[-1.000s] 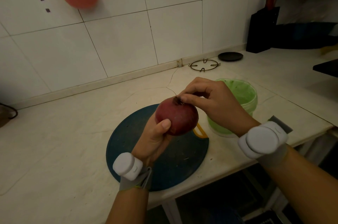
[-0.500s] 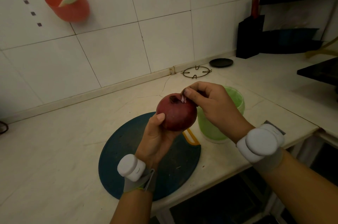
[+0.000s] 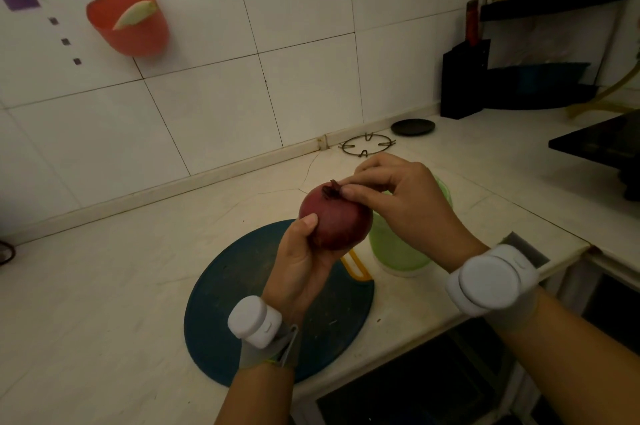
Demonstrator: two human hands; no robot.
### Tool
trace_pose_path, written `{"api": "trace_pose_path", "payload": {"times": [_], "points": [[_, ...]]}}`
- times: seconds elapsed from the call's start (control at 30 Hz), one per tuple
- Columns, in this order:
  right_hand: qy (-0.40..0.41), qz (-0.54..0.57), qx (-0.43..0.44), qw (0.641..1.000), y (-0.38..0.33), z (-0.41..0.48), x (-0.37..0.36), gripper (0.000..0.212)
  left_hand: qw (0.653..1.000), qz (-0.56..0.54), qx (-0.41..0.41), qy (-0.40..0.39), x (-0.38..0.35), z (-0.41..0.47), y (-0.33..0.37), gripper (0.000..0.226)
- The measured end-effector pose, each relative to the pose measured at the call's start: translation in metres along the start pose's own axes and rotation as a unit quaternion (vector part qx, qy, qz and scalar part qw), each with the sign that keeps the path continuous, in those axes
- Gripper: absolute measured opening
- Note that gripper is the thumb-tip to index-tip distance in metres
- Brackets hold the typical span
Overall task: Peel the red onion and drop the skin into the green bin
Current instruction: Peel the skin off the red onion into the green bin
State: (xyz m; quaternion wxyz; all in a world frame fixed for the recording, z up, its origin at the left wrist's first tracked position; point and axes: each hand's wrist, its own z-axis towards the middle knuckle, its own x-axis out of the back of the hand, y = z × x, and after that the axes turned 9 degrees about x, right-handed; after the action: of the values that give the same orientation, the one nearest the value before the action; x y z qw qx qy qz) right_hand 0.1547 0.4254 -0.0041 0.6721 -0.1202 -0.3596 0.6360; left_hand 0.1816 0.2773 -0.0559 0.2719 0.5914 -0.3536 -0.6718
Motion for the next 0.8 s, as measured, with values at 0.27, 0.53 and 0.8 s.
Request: {"api": "trace_pose_path", "payload": {"times": [0.27, 0.53, 0.8], "points": [[0.003, -0.061, 0.062, 0.996, -0.0027, -0.0002, -0.0014, 0.011, 1.000, 0.017, -0.009, -0.018, -0.0037, -0.0031, -0.0011, 0.072], [0.011, -0.048, 0.062, 0.997, -0.0012, -0.0003, -0.0038, 0.014, 0.998, 0.047, 0.003, -0.031, -0.0047, -0.0008, 0.0060, 0.085], [0.020, -0.049, 0.045, 0.998, 0.0060, 0.0032, 0.0003, 0.014, 0.994, 0.083, 0.027, -0.069, -0.0010, -0.0028, 0.0077, 0.071]]}}
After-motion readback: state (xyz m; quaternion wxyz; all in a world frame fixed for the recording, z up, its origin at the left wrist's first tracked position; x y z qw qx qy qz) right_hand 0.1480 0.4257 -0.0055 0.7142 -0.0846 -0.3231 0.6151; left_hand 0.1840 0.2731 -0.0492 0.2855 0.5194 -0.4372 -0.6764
